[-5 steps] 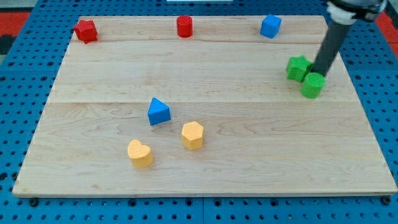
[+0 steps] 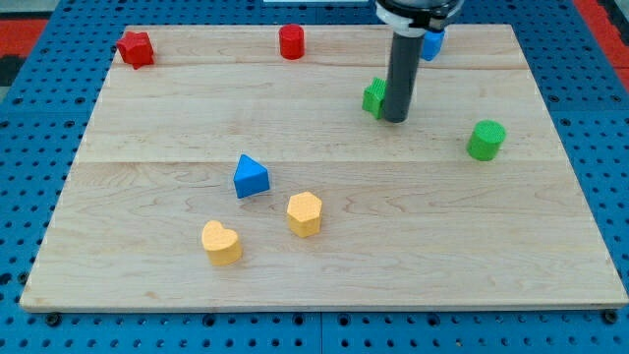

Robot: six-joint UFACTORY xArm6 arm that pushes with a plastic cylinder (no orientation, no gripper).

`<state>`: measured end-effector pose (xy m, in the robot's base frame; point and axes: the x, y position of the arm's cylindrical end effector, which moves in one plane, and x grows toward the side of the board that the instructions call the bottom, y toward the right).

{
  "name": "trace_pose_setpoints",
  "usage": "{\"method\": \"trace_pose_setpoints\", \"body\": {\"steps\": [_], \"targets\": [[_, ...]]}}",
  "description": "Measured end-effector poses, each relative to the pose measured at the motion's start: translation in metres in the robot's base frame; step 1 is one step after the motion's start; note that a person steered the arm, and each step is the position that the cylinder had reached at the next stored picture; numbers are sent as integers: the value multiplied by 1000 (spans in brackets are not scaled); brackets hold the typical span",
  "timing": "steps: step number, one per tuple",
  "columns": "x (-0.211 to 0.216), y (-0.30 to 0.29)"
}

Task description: Move the green star diagonally to the bottom left of the blue cube

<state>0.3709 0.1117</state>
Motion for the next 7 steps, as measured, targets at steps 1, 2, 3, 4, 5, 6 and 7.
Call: {"method": "trace_pose_setpoints", "body": {"steps": [1, 2, 3, 4, 5, 6, 7], "targets": [[-7, 8], [-7, 8], [-7, 8], [18, 4], [39, -19], [40, -19], [40, -19]]}}
